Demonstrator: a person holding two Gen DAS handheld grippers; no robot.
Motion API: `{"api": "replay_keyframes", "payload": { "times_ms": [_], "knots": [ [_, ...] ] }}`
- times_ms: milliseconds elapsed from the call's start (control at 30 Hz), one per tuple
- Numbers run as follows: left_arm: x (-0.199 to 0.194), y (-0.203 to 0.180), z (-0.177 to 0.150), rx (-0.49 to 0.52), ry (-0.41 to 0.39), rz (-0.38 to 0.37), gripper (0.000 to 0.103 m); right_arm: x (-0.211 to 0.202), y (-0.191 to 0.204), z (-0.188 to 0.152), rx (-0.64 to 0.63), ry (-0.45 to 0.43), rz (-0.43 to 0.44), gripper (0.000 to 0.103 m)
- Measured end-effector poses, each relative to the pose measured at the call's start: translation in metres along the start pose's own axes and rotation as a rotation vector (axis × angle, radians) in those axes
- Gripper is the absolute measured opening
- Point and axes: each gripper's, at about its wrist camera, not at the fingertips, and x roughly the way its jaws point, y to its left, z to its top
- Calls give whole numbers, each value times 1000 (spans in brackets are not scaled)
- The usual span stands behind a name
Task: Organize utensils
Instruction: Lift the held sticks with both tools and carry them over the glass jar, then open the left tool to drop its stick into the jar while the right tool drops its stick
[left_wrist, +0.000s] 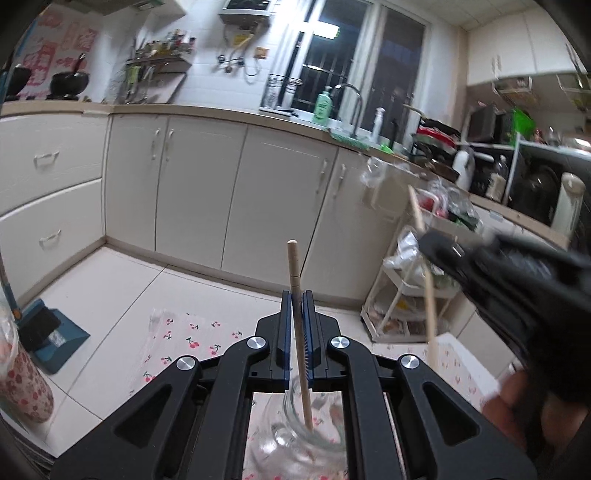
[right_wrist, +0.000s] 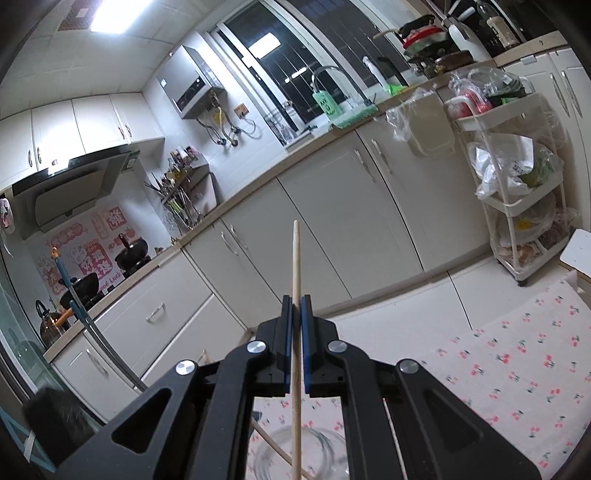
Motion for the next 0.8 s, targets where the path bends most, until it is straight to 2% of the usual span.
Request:
{"api": "replay_keyframes", "payload": {
  "times_ms": [200, 400, 567, 800],
  "knots": [
    [-26, 8, 0, 16, 6, -18, 9, 21, 2, -10, -7, -14, -10, 5],
    [-50, 21, -7, -2, 17, -23, 23, 35, 5, -22, -66, 0, -32, 5],
    [-55, 24, -8, -22, 30, -25, 31, 26, 9, -36, -105, 15, -46, 5],
    [-78, 33, -4, -59, 37, -2, 37, 2, 20, -45, -168, 48, -63, 5]
  ]
}}
